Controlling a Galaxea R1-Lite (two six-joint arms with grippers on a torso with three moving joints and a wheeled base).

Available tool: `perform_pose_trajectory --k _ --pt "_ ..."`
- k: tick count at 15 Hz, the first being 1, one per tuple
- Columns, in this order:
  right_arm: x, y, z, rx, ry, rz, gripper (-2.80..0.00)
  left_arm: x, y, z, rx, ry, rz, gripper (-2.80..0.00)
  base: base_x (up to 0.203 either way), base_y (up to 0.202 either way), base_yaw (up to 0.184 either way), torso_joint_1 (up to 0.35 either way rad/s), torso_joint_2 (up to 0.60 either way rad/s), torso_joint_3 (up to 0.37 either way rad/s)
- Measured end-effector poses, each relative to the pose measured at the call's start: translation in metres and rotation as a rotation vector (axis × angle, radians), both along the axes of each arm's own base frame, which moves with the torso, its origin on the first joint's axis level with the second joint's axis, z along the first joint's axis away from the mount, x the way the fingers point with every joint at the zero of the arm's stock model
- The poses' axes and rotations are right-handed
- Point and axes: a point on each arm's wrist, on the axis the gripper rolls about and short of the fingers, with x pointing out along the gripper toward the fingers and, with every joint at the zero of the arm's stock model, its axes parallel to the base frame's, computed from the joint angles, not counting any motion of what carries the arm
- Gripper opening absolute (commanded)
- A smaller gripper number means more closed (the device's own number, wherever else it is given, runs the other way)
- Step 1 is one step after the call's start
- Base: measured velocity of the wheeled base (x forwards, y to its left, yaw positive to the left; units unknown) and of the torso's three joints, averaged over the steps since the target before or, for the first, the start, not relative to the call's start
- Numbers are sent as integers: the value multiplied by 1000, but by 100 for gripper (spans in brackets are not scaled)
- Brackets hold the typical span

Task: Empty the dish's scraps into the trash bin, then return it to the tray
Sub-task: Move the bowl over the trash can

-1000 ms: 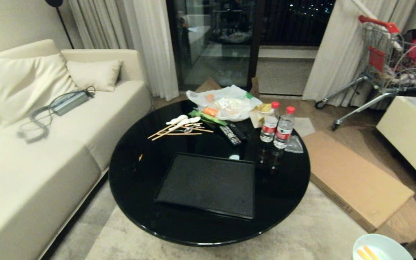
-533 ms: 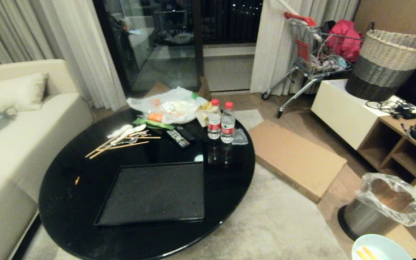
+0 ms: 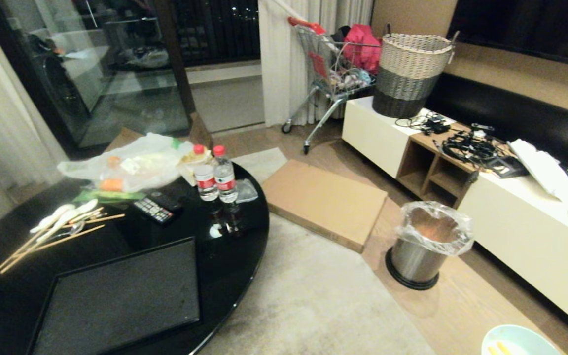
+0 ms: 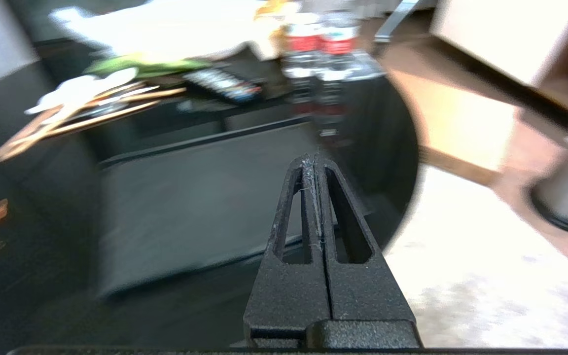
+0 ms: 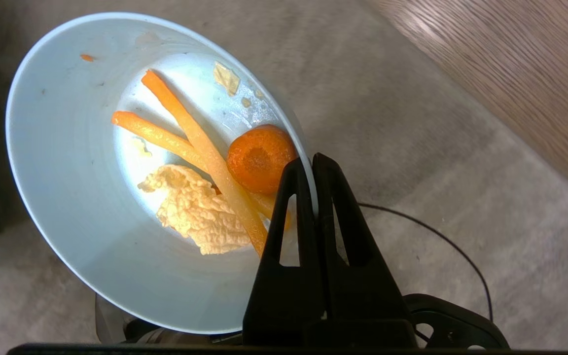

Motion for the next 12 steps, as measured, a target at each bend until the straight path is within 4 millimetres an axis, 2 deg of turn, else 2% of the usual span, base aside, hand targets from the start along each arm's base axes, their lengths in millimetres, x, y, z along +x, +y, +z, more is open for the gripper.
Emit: perform_pose_trajectory --k 8,12 --pt "-1 0 -1 3 -1 -11 -280 0 0 0 0 0 0 -280 2 10 -158 4 4 2" --pt "-2 0 -1 2 2 -8 -280 0 0 0 1 0 0 -280 0 1 -18 1 2 1"
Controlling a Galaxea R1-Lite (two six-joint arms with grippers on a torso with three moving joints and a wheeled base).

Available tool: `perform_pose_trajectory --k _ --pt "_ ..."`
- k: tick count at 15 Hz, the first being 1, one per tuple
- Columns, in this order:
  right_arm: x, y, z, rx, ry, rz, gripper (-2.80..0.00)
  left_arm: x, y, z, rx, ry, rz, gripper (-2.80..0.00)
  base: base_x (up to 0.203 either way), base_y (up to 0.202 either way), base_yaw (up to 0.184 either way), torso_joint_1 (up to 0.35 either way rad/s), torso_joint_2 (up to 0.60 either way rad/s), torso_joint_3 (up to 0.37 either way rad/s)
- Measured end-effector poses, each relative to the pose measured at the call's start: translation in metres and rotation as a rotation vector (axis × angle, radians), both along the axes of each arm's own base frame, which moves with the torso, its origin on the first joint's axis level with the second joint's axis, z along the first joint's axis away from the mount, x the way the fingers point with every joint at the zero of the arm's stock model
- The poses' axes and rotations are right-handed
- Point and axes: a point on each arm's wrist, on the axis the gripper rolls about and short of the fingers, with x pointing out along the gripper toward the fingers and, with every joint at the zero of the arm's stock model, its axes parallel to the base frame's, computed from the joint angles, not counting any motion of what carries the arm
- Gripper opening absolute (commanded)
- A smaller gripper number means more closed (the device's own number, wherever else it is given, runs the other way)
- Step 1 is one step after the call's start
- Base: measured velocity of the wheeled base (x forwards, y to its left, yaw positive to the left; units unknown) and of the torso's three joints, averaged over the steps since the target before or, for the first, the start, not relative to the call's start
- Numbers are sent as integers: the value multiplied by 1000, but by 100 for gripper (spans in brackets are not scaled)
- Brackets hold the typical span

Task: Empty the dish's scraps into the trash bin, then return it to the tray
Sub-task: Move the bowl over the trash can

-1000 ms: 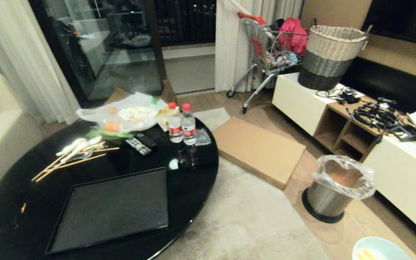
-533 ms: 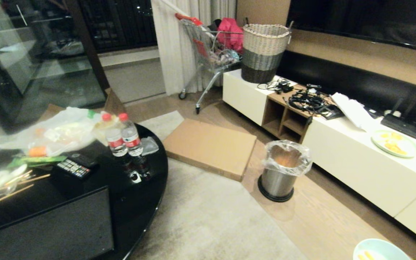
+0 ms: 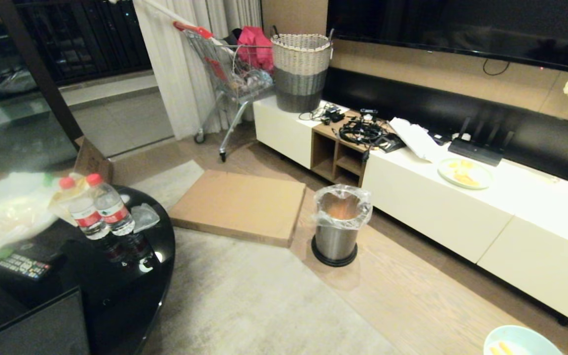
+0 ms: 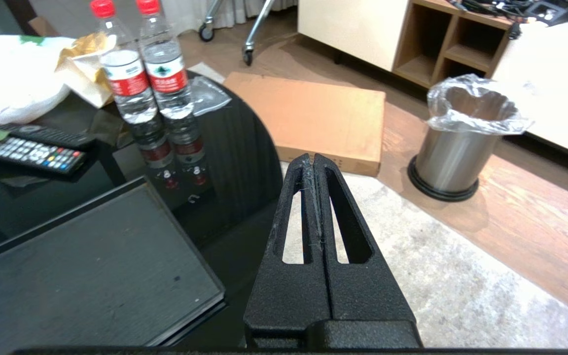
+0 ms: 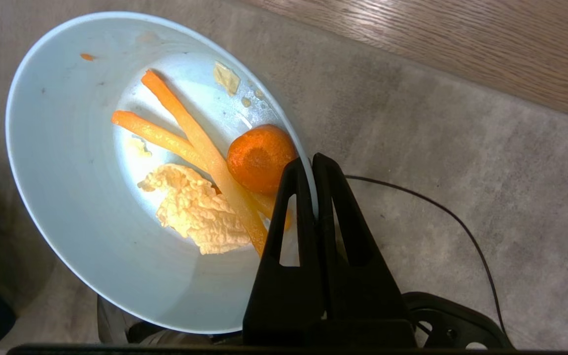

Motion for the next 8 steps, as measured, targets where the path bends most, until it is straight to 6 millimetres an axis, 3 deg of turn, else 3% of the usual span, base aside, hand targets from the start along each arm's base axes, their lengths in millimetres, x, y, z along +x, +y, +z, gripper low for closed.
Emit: perform_pose_trajectory --k 8 --pt "0 0 0 -1 -2 0 -280 0 0 0 -1 1 0 -280 0 0 0 0 0 0"
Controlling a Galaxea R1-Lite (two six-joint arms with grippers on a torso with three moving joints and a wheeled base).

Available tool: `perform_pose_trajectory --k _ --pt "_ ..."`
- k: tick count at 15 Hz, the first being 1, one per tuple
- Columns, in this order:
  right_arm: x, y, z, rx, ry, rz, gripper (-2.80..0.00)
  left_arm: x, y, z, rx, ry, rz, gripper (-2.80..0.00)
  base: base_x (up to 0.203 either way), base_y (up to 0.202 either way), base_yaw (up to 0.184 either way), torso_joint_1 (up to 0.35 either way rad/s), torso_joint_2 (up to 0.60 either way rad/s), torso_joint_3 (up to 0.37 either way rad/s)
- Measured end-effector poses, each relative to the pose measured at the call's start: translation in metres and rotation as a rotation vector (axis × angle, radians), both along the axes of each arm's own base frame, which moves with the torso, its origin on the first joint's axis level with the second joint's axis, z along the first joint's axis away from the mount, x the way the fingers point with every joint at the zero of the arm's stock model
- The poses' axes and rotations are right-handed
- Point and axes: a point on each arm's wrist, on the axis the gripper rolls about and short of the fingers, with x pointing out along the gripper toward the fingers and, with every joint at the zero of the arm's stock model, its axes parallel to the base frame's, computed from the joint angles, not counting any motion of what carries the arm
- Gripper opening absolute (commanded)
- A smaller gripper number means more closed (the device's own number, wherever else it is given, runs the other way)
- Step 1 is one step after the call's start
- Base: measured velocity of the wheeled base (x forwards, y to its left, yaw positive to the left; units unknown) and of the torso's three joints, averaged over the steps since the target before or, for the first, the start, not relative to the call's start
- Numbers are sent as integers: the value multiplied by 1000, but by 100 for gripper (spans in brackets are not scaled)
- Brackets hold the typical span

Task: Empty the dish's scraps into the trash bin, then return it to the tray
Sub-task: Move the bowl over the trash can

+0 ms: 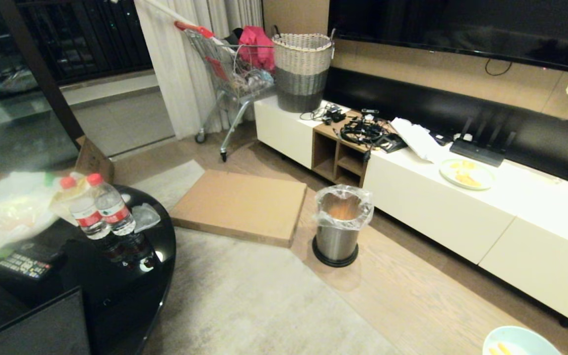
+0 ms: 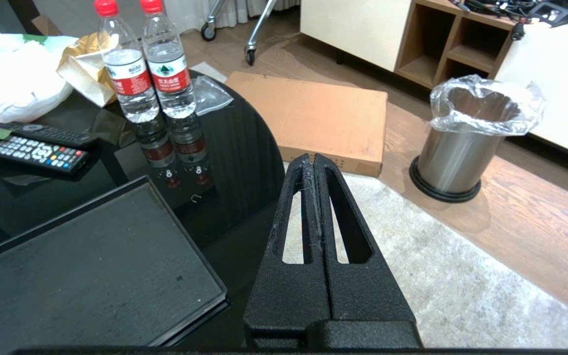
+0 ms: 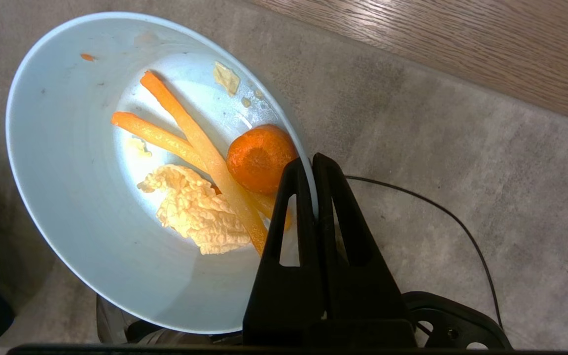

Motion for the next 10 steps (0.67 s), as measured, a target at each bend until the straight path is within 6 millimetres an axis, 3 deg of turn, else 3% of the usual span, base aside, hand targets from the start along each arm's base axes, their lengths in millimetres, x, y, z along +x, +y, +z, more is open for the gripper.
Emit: perform_pose_trajectory --k 10 --pt "-4 1 -3 3 14 0 -280 0 0 0 0 0 0 -280 0 0 0 0 0 0"
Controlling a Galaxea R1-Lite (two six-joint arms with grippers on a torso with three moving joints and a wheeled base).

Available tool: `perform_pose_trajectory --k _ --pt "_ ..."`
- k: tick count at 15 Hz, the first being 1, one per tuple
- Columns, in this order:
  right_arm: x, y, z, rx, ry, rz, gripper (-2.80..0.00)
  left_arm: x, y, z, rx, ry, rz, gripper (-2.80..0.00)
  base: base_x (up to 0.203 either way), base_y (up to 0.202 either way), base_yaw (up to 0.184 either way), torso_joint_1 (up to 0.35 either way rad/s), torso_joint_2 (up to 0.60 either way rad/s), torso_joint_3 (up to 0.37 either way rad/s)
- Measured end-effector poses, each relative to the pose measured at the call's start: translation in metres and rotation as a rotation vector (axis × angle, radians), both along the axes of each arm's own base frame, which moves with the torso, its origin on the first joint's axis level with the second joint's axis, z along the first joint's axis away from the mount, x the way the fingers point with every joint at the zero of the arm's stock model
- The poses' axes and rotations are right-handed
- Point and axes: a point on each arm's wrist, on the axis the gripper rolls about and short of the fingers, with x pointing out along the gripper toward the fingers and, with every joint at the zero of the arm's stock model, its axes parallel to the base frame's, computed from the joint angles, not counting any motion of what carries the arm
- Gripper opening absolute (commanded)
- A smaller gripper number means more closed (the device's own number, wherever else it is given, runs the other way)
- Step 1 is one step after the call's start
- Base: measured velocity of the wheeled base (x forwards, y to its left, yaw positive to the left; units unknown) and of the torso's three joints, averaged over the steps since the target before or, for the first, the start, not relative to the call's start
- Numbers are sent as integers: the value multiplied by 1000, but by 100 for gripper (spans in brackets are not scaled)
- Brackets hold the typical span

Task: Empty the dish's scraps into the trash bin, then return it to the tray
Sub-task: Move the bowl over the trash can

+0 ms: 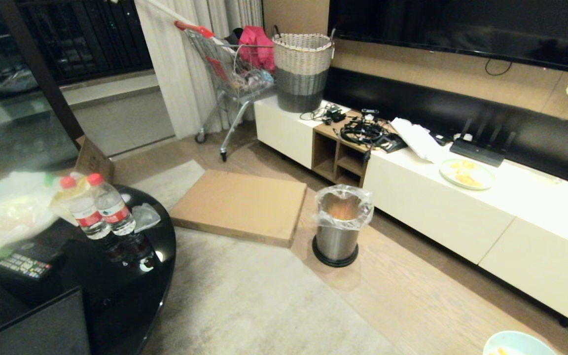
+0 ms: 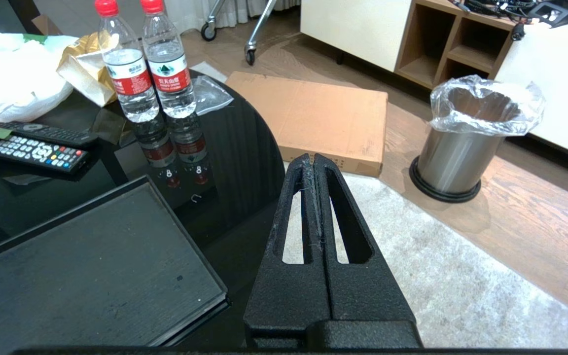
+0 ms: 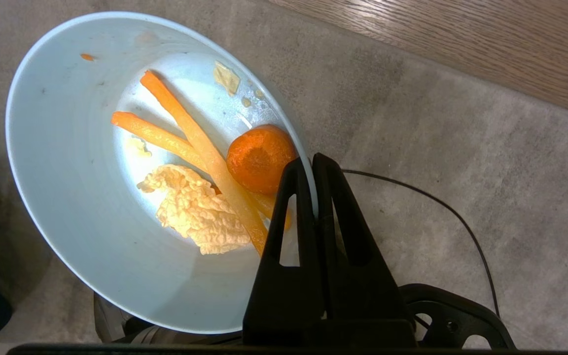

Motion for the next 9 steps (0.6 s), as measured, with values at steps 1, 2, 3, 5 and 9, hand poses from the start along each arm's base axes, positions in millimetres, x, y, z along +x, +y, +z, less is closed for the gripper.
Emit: perform_pose_trajectory --k 1,2,3,5,9 --pt "0 0 0 1 1 0 -280 0 0 0 1 0 0 -280 0 0 0 0 0 0" --pt "-1 0 -1 2 4 0 -280 0 0 0 1 0 0 -280 0 0 0 0 0 0" --pt "-2 0 -2 3 9 0 -280 0 0 0 1 0 0 -280 0 0 0 0 0 0" --pt "-3 1 -2 4 13 1 -280 0 0 0 1 0 0 -280 0 0 0 0 0 0" --pt "-3 1 -3 6 22 2 -280 0 0 0 1 0 -1 -280 0 0 0 0 0 0"
